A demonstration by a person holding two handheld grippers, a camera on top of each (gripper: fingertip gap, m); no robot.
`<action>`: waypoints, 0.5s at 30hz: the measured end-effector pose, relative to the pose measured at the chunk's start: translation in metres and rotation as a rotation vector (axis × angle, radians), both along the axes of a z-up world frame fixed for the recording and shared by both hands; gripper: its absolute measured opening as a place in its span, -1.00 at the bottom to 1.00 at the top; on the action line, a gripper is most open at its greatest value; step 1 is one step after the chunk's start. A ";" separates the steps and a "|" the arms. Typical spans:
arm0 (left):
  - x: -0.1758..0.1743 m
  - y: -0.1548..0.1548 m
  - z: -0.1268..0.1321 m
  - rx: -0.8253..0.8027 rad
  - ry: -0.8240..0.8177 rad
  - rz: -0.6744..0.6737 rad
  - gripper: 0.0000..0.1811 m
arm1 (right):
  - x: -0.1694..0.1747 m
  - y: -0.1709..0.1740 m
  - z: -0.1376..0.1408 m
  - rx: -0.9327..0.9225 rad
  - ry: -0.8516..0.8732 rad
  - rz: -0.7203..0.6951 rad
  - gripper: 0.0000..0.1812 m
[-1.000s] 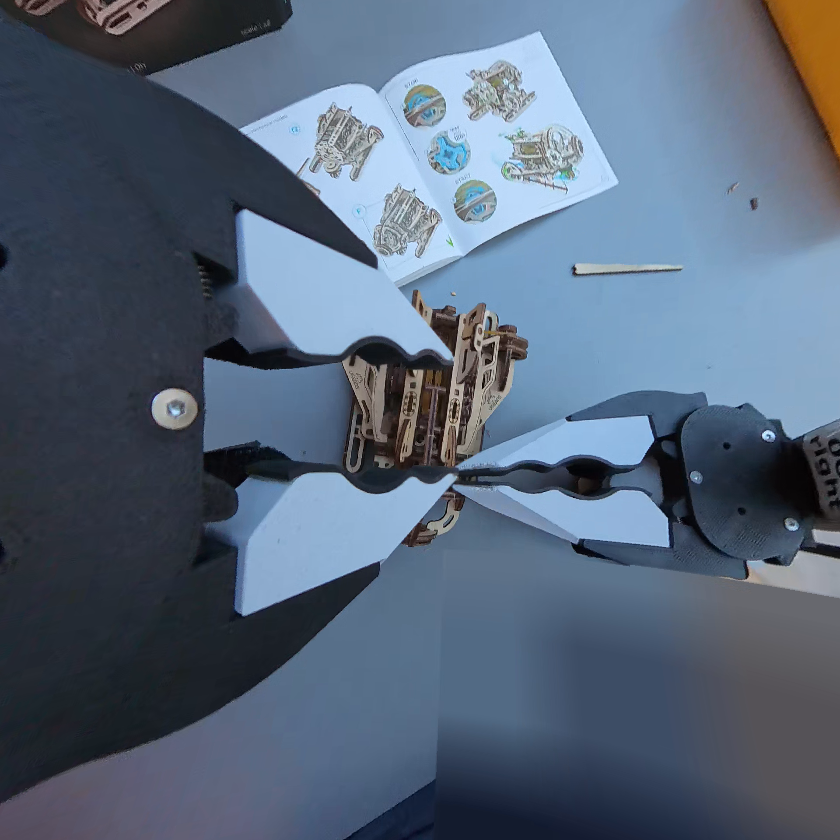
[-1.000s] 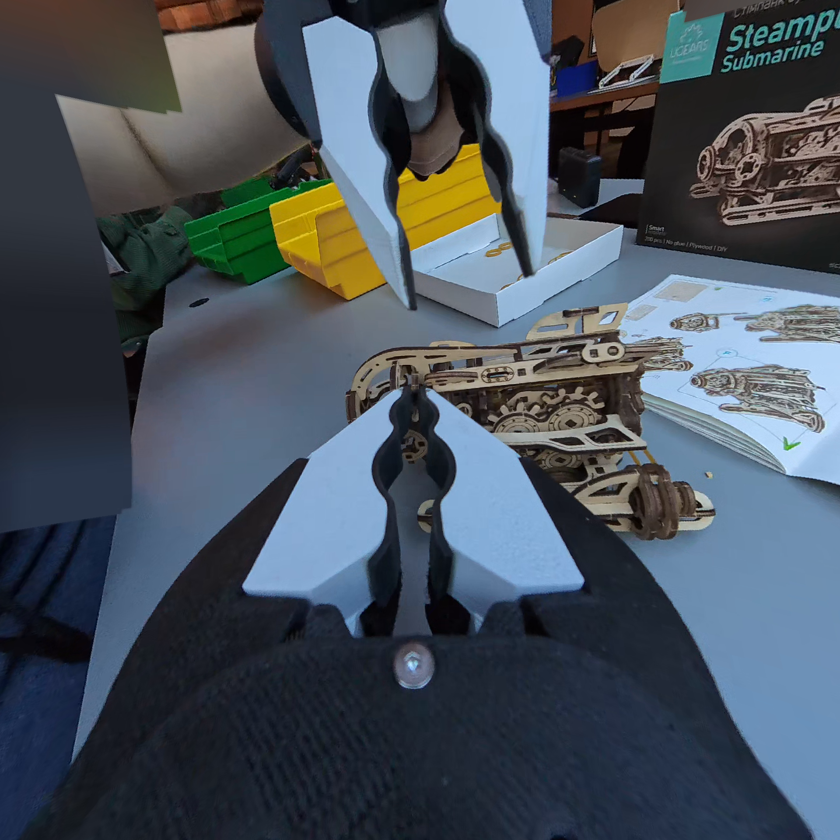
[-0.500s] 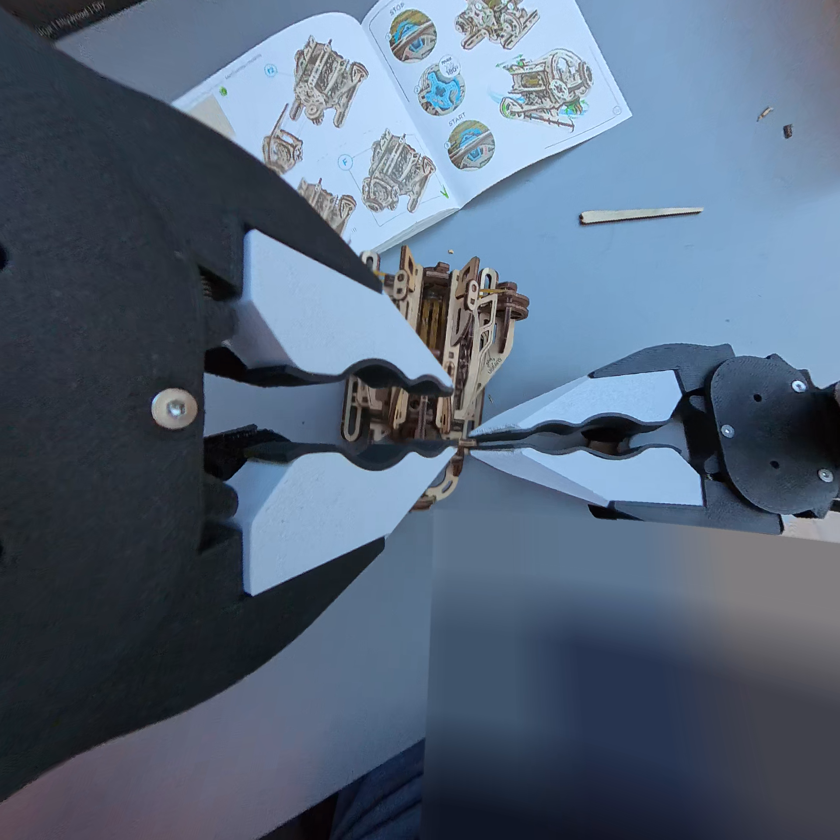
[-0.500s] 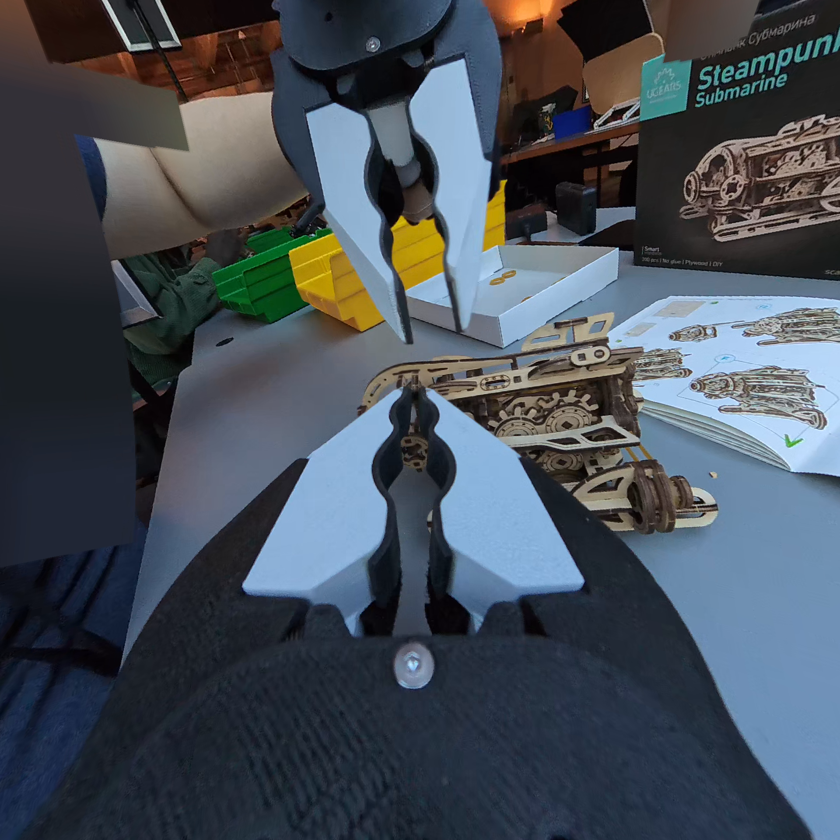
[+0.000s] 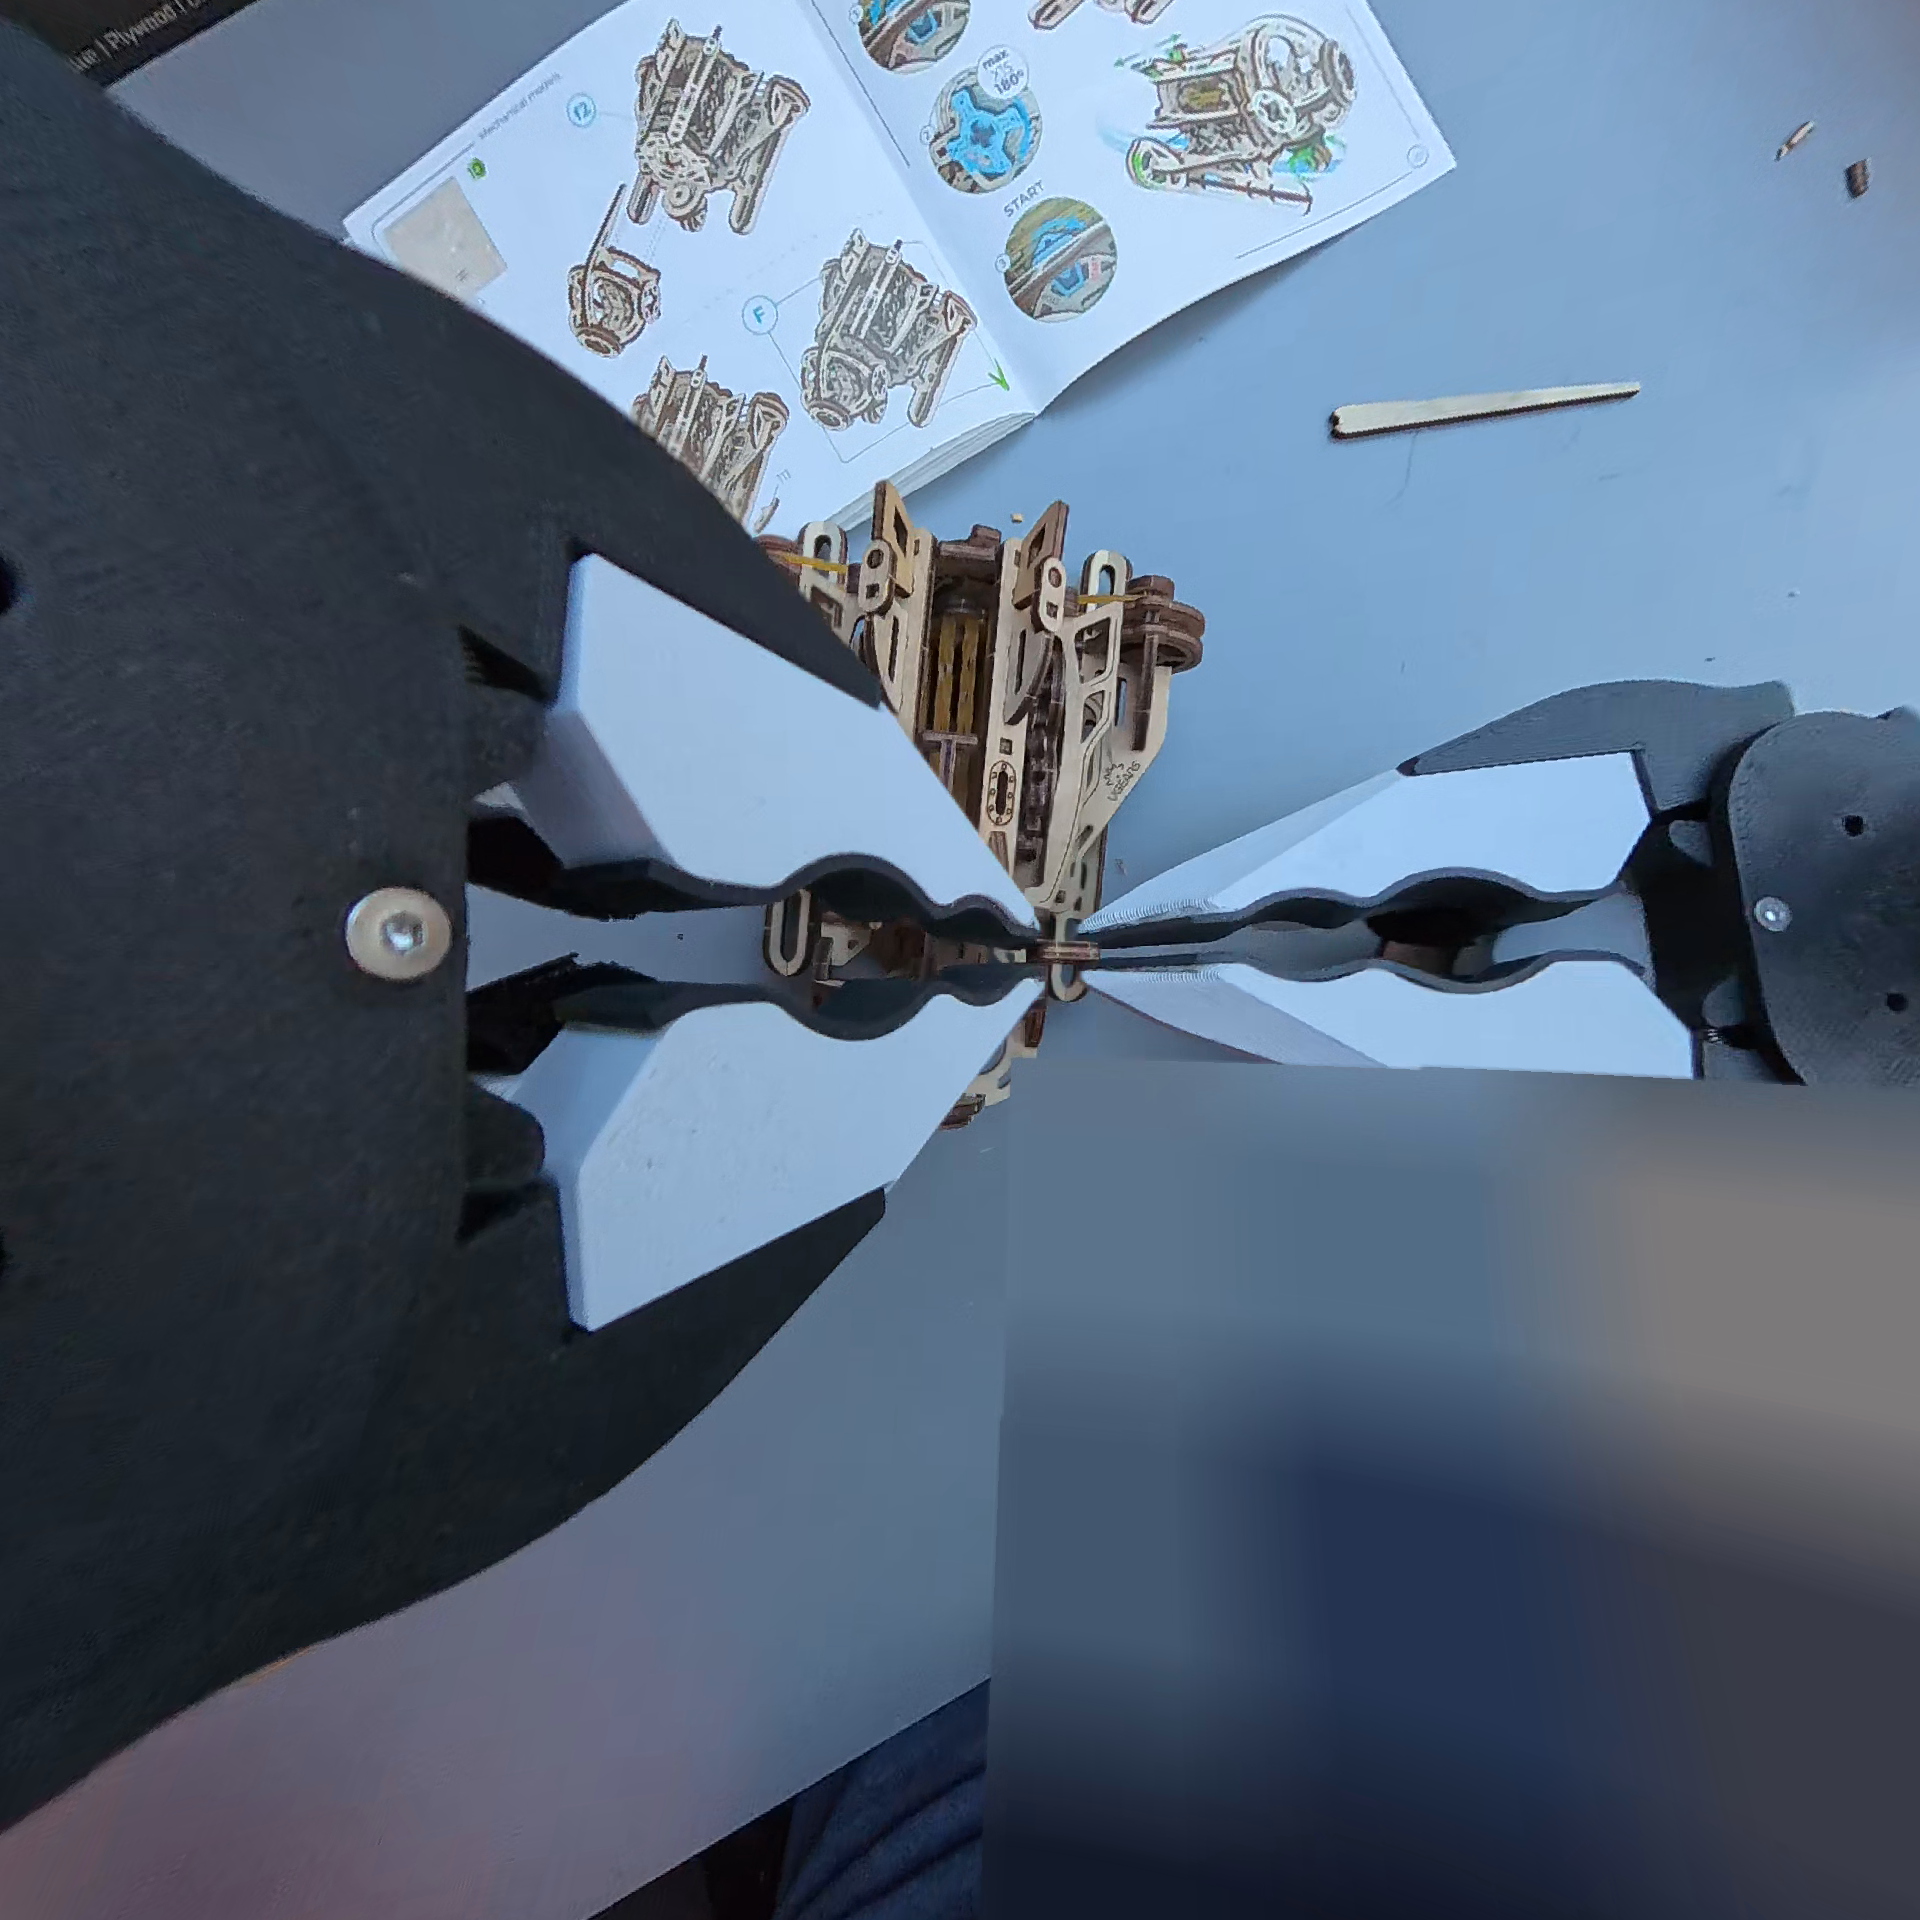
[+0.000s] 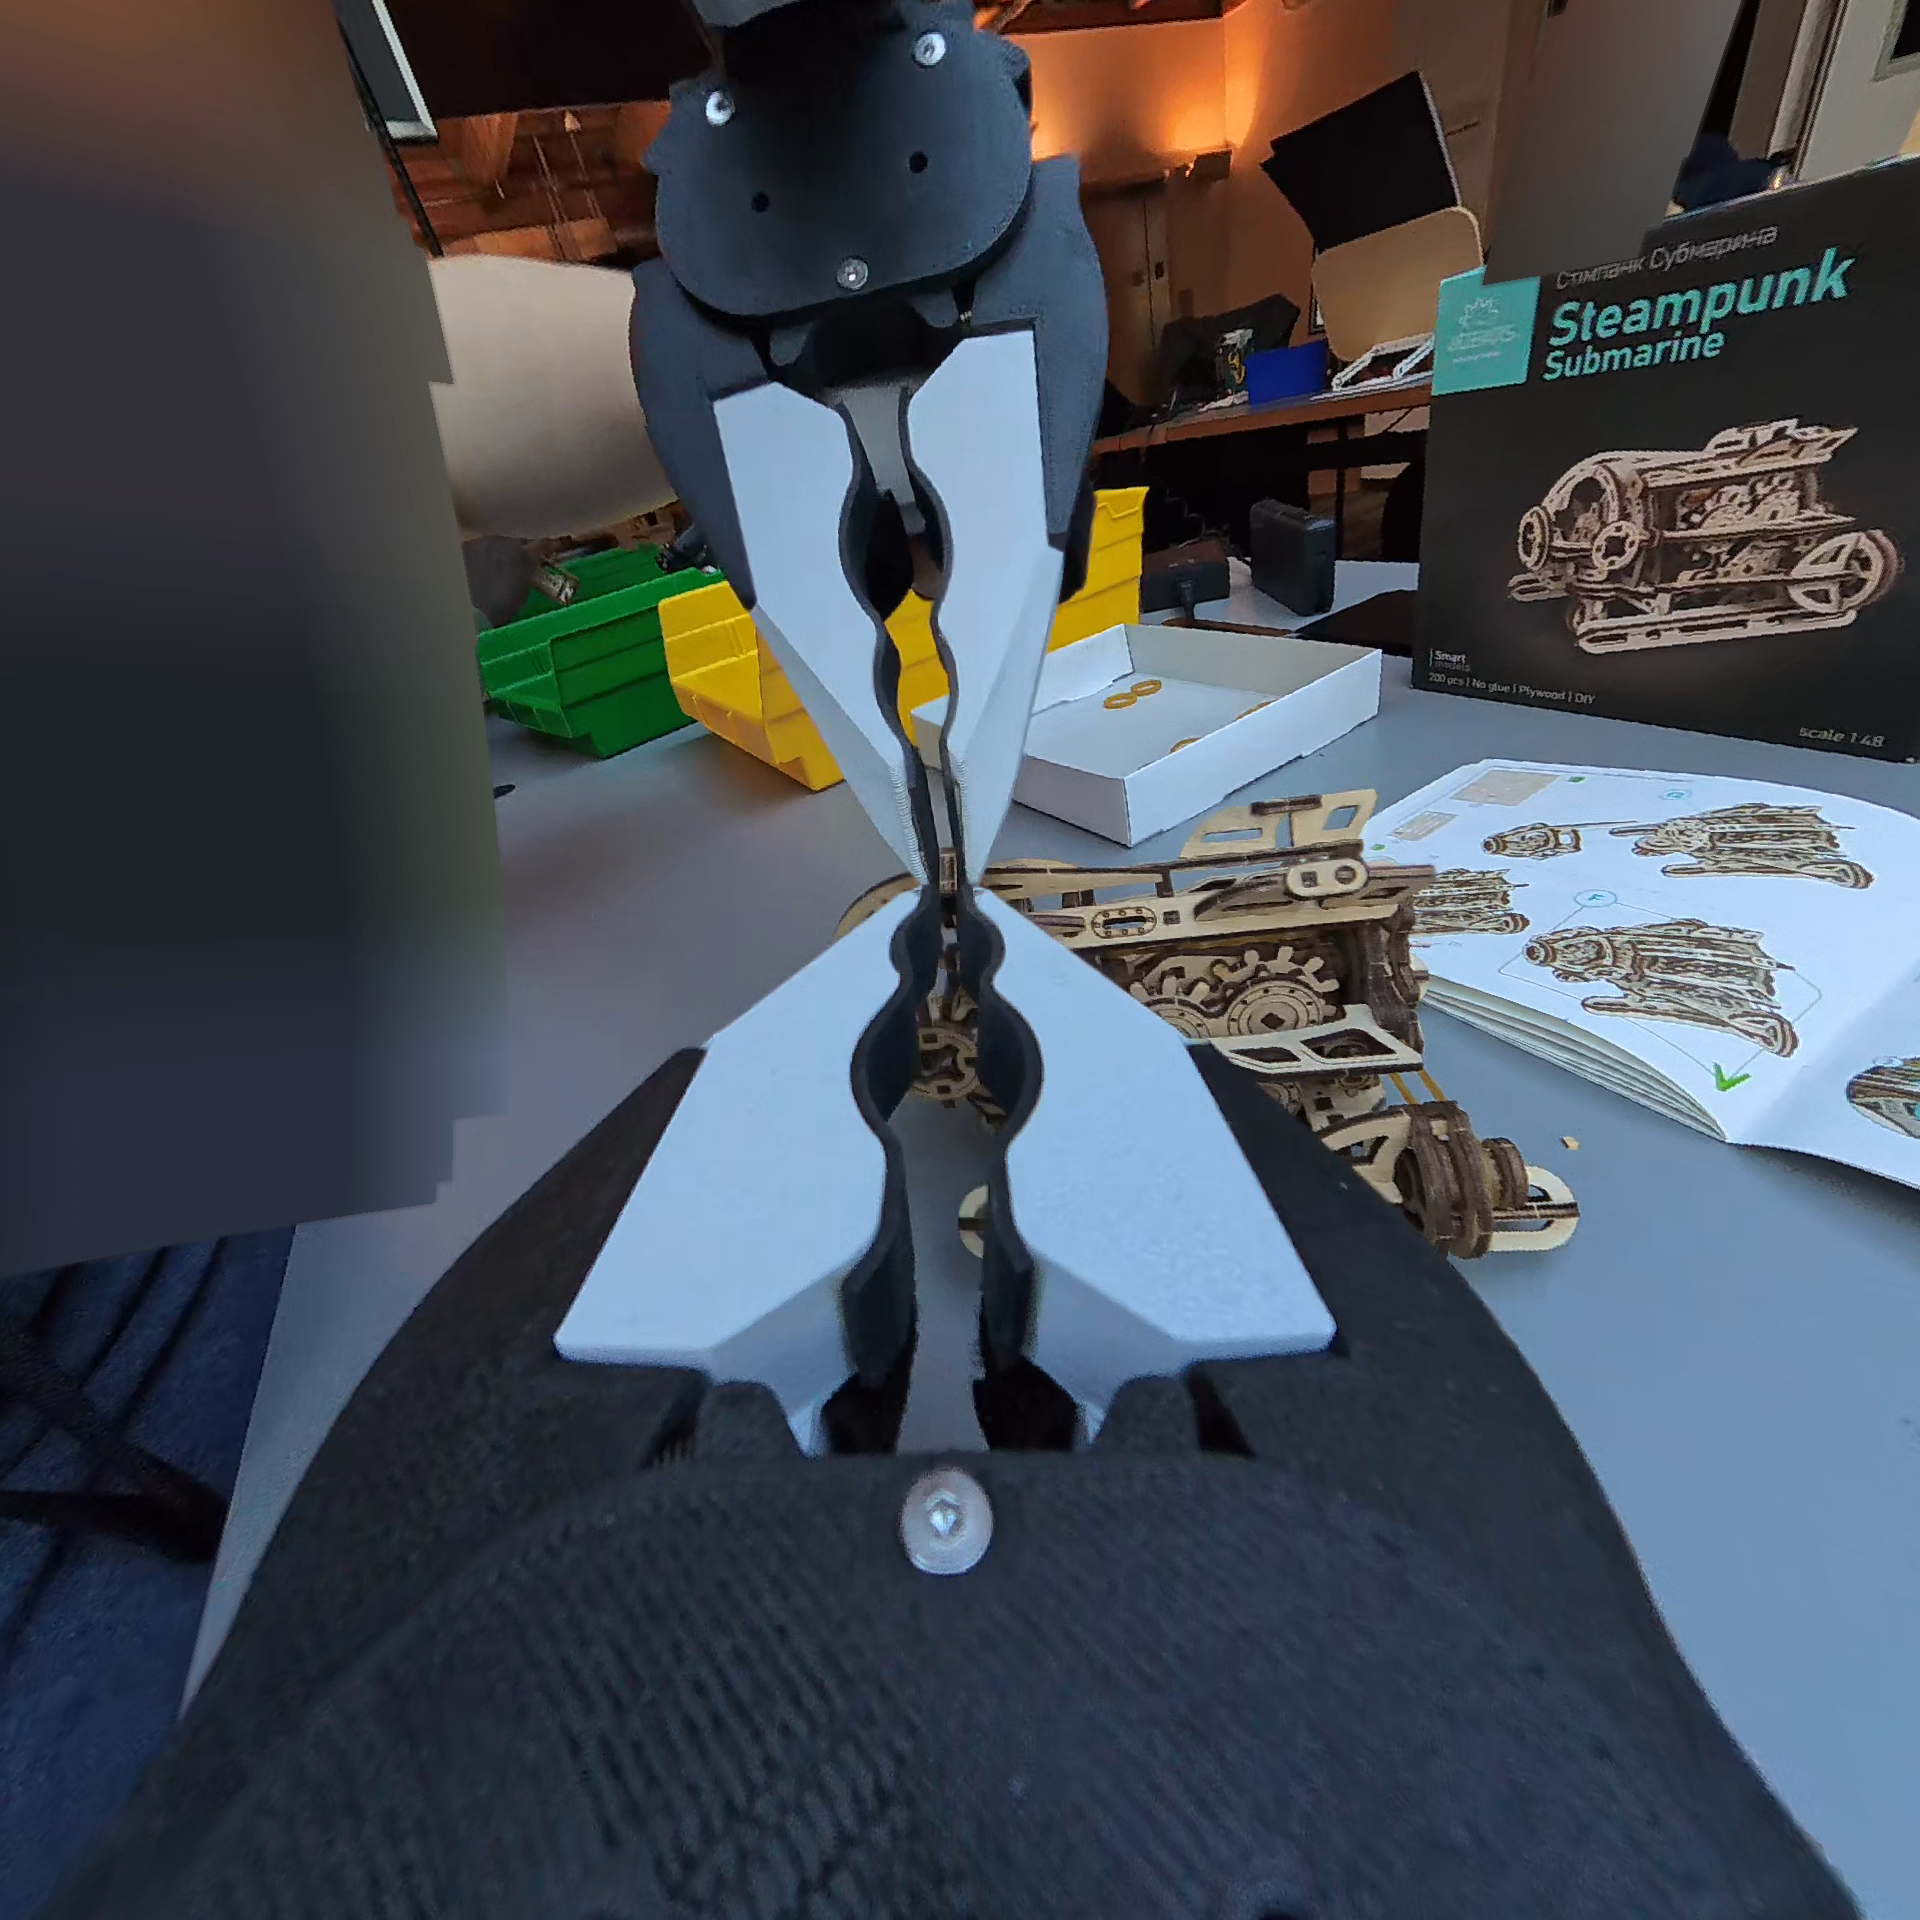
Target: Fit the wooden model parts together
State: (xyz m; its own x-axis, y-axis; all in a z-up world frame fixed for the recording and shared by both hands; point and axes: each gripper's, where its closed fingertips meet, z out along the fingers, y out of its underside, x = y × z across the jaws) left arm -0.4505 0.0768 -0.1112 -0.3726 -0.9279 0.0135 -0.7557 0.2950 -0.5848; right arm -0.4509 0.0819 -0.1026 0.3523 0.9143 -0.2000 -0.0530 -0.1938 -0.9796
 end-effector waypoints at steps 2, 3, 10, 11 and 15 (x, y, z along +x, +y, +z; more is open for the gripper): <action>-0.002 0.000 -0.005 0.001 0.036 0.001 -1.00 | -0.002 -0.001 -0.006 0.053 -0.095 0.009 -0.99; -0.005 0.000 -0.008 0.008 0.058 0.000 -1.00 | -0.001 0.000 -0.009 0.087 -0.152 0.000 -0.97; -0.010 0.004 -0.012 0.055 0.127 -0.007 -1.00 | -0.003 0.001 -0.008 0.136 -0.294 0.053 -0.92; -0.011 0.004 -0.012 0.059 0.132 -0.009 -1.00 | -0.003 0.002 -0.009 0.135 -0.305 0.049 -0.92; -0.010 0.006 -0.012 0.066 0.136 -0.010 -1.00 | -0.007 0.002 -0.014 0.145 -0.332 0.056 -0.94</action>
